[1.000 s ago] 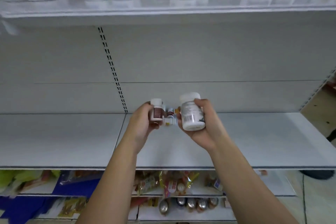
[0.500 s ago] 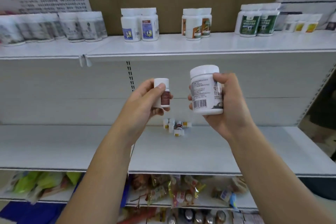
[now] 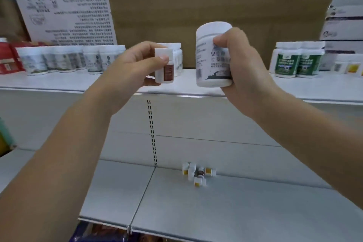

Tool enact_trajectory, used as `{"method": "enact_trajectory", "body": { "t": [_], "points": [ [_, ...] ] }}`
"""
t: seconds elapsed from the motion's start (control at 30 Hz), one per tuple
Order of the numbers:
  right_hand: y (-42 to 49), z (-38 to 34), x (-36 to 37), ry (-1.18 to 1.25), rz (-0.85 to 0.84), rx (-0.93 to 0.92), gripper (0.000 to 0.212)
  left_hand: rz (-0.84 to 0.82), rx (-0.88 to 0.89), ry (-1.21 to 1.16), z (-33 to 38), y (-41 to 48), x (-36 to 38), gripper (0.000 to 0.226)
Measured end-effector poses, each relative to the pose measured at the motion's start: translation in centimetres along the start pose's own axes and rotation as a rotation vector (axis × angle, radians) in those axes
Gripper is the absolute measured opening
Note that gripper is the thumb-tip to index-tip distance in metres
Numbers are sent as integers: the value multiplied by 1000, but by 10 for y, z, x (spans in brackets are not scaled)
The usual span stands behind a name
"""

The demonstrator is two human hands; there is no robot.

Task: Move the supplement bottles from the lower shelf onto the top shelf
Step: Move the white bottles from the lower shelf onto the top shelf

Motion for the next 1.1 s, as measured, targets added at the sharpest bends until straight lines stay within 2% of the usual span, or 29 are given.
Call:
{"method": "enact_trajectory", "body": {
  "t": [0.13,0.33,0.5,0.67,0.83,1.0,1.1],
  "points": [
    [41,7,20,-164,1,25,28,35,-39,171,-18,13,-35,11],
    [80,16,76,-310,-167,15,38,174,-187,343,-45,0,-128,18],
    [100,31,131,-398,-203,-3,44,212,-186,407,-50,-3,-191,18],
    [127,43,182,-483,-170,-27,41,75,-231,455,-77,7,-239,17],
    [161,53,226,-674,-94,-72,42,-77,-222,453,-103,26,-272,13],
    [177,60,253,-935,-23,-198,36,-133,-184,473,-130,29,-292,16],
    [178,60,254,-964,28,-287,40,-142,-134,486,-132,31,-295,16]
  ]
}}
Point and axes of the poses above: each hand's wrist, its own y-axis towards the middle knuckle, its own x-axis out of the palm, z = x × y, the point moved 10 cm from there along y, towards the middle knuckle, and after that the axes turned 13 degrees about x, right-handed, at the moved point
